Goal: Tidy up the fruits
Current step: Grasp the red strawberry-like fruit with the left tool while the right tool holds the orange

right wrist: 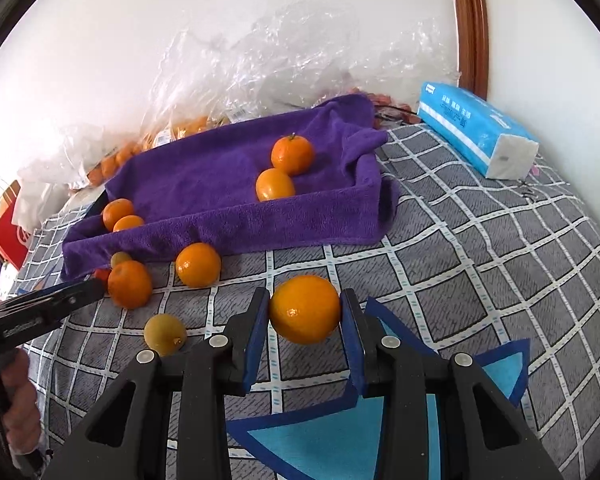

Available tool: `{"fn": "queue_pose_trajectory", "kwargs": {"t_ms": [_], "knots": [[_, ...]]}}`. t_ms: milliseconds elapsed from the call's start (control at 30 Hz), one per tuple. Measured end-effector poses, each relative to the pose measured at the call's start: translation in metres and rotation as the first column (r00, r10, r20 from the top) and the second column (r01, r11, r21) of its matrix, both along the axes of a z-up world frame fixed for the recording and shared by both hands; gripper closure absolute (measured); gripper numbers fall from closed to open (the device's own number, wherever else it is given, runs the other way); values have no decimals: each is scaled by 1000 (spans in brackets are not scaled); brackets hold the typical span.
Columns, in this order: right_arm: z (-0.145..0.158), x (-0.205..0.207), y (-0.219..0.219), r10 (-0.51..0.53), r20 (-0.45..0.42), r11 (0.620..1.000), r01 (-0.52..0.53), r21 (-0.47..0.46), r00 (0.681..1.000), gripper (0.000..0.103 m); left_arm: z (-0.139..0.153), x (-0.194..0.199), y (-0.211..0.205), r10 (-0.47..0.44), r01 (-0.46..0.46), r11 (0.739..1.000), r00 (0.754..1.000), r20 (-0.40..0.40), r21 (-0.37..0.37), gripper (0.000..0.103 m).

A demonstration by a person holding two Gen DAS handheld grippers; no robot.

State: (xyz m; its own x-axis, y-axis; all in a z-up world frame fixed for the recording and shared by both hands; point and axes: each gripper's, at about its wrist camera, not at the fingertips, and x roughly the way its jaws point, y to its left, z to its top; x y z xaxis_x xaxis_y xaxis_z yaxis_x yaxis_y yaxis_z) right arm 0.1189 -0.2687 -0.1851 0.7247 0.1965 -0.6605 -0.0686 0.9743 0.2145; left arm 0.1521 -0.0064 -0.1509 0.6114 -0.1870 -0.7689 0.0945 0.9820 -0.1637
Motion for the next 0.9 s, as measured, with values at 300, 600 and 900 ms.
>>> {"fn": "queue_pose_trajectory", "kwargs": {"t_ms": [300,600,900], "knots": [[-4,5,-3,16,-29,999,-15,40,999,67,-3,7,-15,-2,3,999,1000,-13,46,79],[-5,6,-3,13,-33,999,-12,42,999,67,-1,5,-2,23,-22,997,1000,-16,70,79],[-5,7,-4,24,-42,998,-22,57,999,67,-5,4,-4,19,-21,996,999,25,81,79]]}}
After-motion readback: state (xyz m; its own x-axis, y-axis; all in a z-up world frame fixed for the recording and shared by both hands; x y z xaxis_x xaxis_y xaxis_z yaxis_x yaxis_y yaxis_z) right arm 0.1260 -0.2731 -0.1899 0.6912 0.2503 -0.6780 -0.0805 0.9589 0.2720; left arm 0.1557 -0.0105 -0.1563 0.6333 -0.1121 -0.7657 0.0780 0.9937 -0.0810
